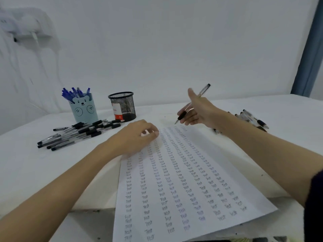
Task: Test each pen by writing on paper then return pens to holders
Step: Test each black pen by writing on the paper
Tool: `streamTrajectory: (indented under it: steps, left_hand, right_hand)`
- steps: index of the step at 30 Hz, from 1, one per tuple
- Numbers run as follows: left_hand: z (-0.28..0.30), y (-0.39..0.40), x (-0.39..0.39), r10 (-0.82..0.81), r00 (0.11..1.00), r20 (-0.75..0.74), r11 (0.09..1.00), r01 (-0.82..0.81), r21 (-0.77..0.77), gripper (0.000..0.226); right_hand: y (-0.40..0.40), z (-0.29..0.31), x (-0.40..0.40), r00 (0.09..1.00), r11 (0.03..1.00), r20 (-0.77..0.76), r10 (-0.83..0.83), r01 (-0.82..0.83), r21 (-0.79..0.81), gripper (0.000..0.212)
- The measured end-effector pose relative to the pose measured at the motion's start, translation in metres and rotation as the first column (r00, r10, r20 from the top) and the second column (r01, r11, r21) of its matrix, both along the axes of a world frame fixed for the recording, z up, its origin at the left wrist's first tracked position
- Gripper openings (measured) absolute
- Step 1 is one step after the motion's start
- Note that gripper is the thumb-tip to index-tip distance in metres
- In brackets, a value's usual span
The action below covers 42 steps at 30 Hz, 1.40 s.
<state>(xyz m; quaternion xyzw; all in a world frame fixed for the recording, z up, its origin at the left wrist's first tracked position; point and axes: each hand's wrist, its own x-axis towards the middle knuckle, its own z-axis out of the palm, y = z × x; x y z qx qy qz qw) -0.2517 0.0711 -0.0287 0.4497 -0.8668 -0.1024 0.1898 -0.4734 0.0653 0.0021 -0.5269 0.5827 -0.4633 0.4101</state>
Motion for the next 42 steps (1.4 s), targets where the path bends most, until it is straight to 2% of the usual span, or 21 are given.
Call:
streamTrajectory:
  steps: [2, 4, 6, 10, 14, 17, 29, 42]
  left_hand:
    - [0.002, -0.006, -0.008, -0.006, 1.000, 0.012, 1.000, 0.006, 0.008, 0.025]
    - [0.002, -0.012, -0.017, -0.003, 0.999, 0.042, 1.000, 0.002, 0.014, 0.025]
    - [0.000, -0.020, -0.028, -0.007, 0.998, 0.069, 1.000, 0.006, 0.017, 0.024]
    - [-0.009, -0.026, -0.049, -0.024, 0.996, 0.081, 0.999, 0.026, -0.022, 0.031]
    - [-0.022, -0.029, -0.053, -0.043, 0.999, -0.004, 0.997, 0.043, -0.062, 0.031]
    - [-0.025, -0.031, -0.051, -0.053, 0.998, -0.016, 0.997, 0.052, -0.049, 0.030]
    - [-0.027, -0.032, -0.051, -0.046, 0.998, -0.036, 0.998, 0.044, -0.055, 0.029]
    - [-0.025, -0.031, -0.051, -0.044, 0.998, -0.033, 0.998, 0.042, -0.044, 0.029]
  right_hand:
    - [-0.002, -0.004, 0.000, 0.992, 0.999, -0.124, -0.015, 0.009, -0.049, 0.044]
    - [-0.008, -0.009, 0.000, 0.973, 0.989, -0.203, -0.107, 0.082, -0.124, 0.024]
    - [-0.014, -0.016, -0.001, 0.959, 0.965, -0.202, -0.201, 0.158, -0.210, 0.027]
    - [-0.014, -0.029, 0.003, 0.975, 0.963, -0.139, -0.172, 0.137, -0.232, 0.046]
    - [-0.019, -0.041, 0.005, 0.953, 0.933, -0.178, -0.246, 0.182, -0.311, 0.031]
    - [-0.023, -0.044, 0.005, 0.920, 0.920, -0.254, -0.298, 0.206, -0.334, 0.032]
    - [-0.021, -0.045, 0.008, 0.882, 0.934, -0.378, -0.279, 0.159, -0.320, 0.033]
    - [-0.020, -0.044, 0.007, 0.891, 0.930, -0.346, -0.294, 0.184, -0.318, 0.033]
